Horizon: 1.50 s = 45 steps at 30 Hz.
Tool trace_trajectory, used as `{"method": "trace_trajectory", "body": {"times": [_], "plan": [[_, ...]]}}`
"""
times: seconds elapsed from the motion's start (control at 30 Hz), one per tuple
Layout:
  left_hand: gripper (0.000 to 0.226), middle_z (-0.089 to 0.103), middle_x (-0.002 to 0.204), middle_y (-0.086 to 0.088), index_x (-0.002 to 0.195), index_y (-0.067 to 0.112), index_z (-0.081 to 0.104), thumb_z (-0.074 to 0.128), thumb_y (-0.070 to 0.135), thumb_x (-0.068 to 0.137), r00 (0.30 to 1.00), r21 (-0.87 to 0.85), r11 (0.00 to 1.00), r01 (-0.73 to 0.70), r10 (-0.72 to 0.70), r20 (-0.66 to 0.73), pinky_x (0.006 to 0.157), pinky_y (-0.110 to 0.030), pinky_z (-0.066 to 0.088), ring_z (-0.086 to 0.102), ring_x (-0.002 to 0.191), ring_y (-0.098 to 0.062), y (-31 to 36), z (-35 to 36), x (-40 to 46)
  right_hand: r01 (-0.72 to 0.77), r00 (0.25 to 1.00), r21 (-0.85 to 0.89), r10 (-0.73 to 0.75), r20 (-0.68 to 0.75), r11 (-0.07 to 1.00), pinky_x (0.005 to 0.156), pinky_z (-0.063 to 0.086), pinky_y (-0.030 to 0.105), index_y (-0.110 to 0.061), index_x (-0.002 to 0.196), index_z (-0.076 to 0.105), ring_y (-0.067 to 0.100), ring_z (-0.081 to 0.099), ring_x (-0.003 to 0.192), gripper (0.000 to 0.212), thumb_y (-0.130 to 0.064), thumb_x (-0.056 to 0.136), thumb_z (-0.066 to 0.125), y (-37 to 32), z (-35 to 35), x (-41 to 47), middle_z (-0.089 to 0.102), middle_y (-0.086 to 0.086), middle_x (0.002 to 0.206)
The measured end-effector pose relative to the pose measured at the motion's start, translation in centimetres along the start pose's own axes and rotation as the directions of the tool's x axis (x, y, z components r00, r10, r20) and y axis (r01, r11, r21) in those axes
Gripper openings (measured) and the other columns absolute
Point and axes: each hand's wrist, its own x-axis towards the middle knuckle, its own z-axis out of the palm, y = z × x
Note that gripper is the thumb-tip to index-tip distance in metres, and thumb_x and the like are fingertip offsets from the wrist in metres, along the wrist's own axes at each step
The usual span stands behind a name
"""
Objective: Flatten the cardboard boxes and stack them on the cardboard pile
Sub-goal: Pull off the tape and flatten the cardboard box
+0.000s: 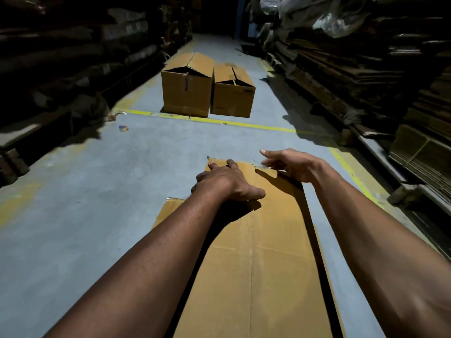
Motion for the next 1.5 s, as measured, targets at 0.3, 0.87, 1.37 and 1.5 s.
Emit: {"method": "trace_trajectory", "body": {"times": [0.3, 0.87, 1.37, 1.5], "plan": [[0.144, -0.006, 0.172, -0.023, 0.164, 0.031, -0.007, 0.055, 0.091, 0.050, 1.000, 0.014, 1.000, -0.002, 0.002, -0.016, 0.107, -0.067, 0.041, 0.024, 0.149, -0.054, -0.3, 0.3, -0.2, 0.045, 0.942, 0.040, -0.029, -0.334, 0.998, 0.081, 0.053, 0.037, -0.011, 0.107, 0.074, 0.026, 0.066, 0.105, 0.020, -0.017, 0.089, 0.081, -0.2, 3.1, 1.2, 0.072, 0.010, 0.111], [0.144, -0.008, 0.172, -0.023, 0.165, 0.030, -0.008, 0.055, 0.090, 0.049, 1.000, 0.024, 1.000, 0.002, -0.002, -0.024, 0.108, -0.067, 0.039, 0.022, 0.149, -0.055, -0.1, 0.4, 0.0, 0.063, 0.764, 0.099, 0.016, -0.645, 0.993, 0.097, 0.055, 0.048, -0.026, 0.090, 0.069, 0.026, 0.070, 0.096, 0.010, -0.033, 0.091, 0.075, 0.3, 3.9, 5.1, 0.075, -0.002, 0.101], [0.130, 0.011, 0.171, -0.022, 0.166, 0.018, 0.005, 0.057, 0.090, 0.071, 0.983, -0.139, 0.988, -0.059, 0.034, -0.180, 0.115, -0.064, 0.035, 0.020, 0.153, -0.048, -1.4, 0.1, -3.8, -0.125, 0.858, -0.434, -0.122, -0.499, 0.892, 0.111, 0.033, 0.061, -0.025, 0.153, 0.029, 0.039, 0.027, 0.144, 0.083, -0.064, 0.090, 0.064, 3.4, 7.3, -6.3, 0.030, 0.014, 0.157], [0.142, -0.016, 0.172, -0.017, 0.166, 0.023, -0.006, 0.060, 0.096, 0.063, 0.994, -0.079, 0.997, 0.027, -0.035, -0.100, 0.113, -0.081, 0.017, -0.005, 0.155, -0.053, -2.1, 2.4, -7.4, -0.233, 0.914, -0.434, 0.043, -0.404, 0.870, 0.109, 0.039, 0.051, -0.025, 0.154, 0.016, 0.046, 0.029, 0.141, 0.096, -0.063, 0.086, 0.071, 2.6, 8.6, -10.7, 0.017, 0.022, 0.158]]}}
